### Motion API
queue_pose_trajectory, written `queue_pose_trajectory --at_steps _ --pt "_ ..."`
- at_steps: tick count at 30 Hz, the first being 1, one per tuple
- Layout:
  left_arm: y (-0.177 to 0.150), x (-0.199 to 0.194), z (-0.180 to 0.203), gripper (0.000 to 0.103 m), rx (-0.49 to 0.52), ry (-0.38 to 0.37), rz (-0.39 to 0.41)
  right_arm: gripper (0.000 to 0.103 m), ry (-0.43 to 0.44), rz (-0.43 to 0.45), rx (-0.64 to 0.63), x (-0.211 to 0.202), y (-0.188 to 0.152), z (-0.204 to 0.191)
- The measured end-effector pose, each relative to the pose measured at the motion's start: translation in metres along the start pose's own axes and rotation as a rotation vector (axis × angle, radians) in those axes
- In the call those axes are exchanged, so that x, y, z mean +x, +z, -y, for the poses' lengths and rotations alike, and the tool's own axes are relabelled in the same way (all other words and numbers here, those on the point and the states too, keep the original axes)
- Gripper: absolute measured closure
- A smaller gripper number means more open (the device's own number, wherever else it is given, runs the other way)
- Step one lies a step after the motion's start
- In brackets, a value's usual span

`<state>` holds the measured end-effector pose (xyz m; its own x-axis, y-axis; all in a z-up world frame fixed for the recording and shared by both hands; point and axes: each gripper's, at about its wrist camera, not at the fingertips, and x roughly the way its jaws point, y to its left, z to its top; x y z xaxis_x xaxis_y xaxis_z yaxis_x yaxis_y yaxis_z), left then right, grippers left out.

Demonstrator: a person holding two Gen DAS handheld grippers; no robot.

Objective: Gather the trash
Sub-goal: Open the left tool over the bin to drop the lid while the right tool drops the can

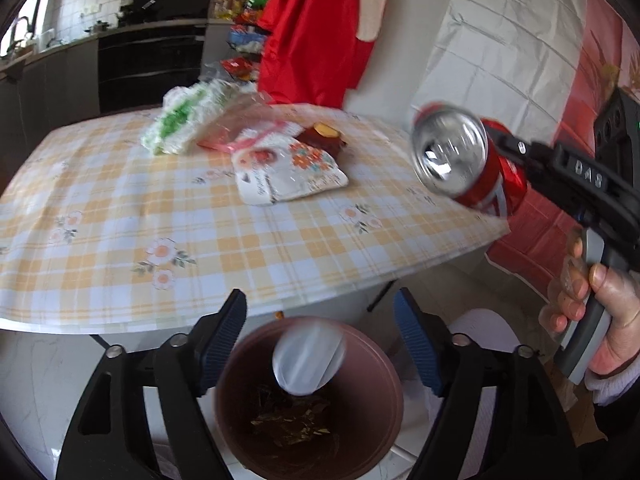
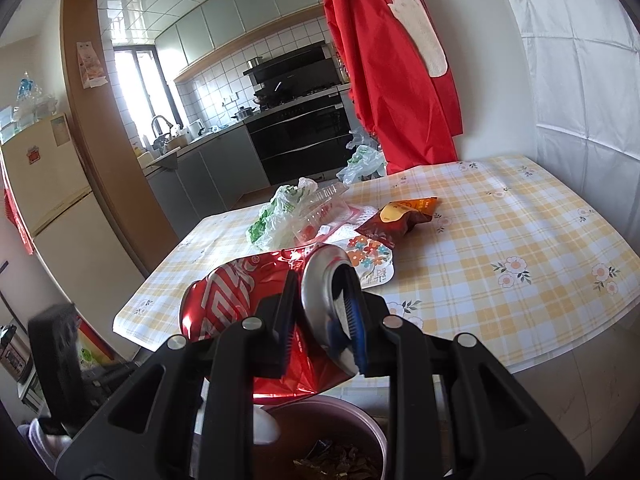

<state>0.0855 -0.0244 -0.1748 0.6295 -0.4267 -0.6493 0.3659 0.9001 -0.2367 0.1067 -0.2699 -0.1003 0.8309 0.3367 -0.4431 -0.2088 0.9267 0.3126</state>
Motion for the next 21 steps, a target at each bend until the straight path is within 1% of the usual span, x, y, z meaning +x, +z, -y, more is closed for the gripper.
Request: queue_pose_trajectory --at_steps 2,4,6,8,13,17,21 --pt "0.003 -0.009 -0.007 0.020 -0.015 0.029 0.026 0.077 0.004 -0.006 -0.002 0.001 -0.001 0.000" --pt "0.007 -0.020 -0.013 0.010 -0.032 0.070 0.061 0.077 0.011 -0.014 -0.004 0.002 -0.003 -0.003" --pt "0.009 -0.035 -0.019 0.006 -0.045 0.111 0.113 0.077 0.019 -0.021 -0.014 0.003 -0.006 -0.008" --pt "0.011 -0.046 -0.024 0.006 -0.056 0.141 0.149 0.077 0.025 -0.029 -0.027 0.003 -0.009 -0.013" --pt "0.009 -0.065 -0.034 0.006 -0.080 0.200 0.198 0.077 0.048 -0.058 -0.063 0.004 -0.018 -0.028" --pt "0.002 -0.078 -0.040 0.006 -0.100 0.267 0.239 0.077 0.053 -0.080 -0.085 0.003 -0.026 -0.036" --pt "-0.001 -0.082 -0.045 0.006 -0.114 0.290 0.237 0.077 0.056 -0.105 -0.100 0.003 -0.033 -0.042"
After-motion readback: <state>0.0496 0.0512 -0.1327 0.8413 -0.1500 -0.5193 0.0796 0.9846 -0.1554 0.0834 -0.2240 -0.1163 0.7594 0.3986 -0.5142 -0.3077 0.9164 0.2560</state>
